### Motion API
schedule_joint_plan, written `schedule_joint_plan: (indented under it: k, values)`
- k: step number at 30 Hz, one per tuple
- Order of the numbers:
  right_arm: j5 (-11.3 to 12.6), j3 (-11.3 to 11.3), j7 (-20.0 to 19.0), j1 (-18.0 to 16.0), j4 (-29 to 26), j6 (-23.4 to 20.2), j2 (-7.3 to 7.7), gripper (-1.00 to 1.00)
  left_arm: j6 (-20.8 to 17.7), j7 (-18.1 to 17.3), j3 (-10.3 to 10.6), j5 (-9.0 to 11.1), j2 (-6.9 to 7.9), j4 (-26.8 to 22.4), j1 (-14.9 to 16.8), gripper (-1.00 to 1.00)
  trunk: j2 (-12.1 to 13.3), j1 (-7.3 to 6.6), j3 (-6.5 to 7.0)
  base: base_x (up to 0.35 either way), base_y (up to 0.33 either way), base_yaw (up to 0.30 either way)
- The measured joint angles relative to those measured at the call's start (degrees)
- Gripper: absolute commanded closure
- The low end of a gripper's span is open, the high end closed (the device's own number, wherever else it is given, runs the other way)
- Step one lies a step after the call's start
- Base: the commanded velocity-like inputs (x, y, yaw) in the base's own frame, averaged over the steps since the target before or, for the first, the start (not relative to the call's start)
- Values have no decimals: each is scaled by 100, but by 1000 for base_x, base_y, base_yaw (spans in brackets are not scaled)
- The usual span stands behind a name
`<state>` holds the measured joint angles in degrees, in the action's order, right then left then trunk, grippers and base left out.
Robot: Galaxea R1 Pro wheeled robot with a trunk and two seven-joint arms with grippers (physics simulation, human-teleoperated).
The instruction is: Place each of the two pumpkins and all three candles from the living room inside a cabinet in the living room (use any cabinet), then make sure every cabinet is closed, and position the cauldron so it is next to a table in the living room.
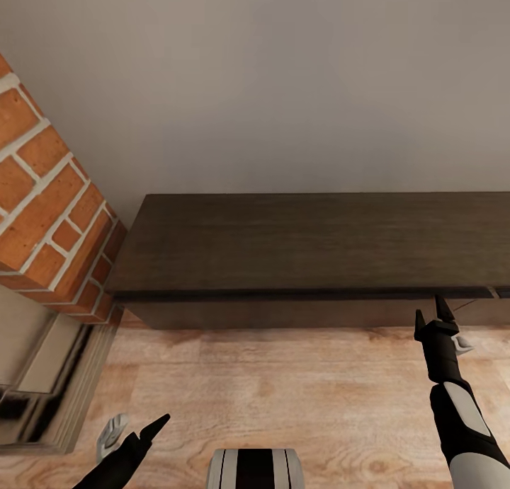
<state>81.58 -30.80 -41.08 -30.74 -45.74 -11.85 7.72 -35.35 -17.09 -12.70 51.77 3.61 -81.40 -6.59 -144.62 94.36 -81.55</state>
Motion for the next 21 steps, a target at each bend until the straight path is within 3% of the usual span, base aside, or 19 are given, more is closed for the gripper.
schedule_joint_plan:
  k: [14, 15, 21]
  values:
    - [0, 0, 11, 0, 0, -3, 1, -100, 22, 67, -5, -8, -8, 17, 0, -100, 0, 0, 0, 43, 0, 0]
    - [0, 0, 12, 0, 0, -4, 1, 100, 22, 69, -5, -8, -8, 25, 0, -100, 0, 0, 0, 7, 0, 0]
    - [-10, -3, 10, -2, -1, 6, 1, 100, 21, 78, -5, -9, -8, 60, 0, -100, 0, 0, 0, 2, 0, 0]
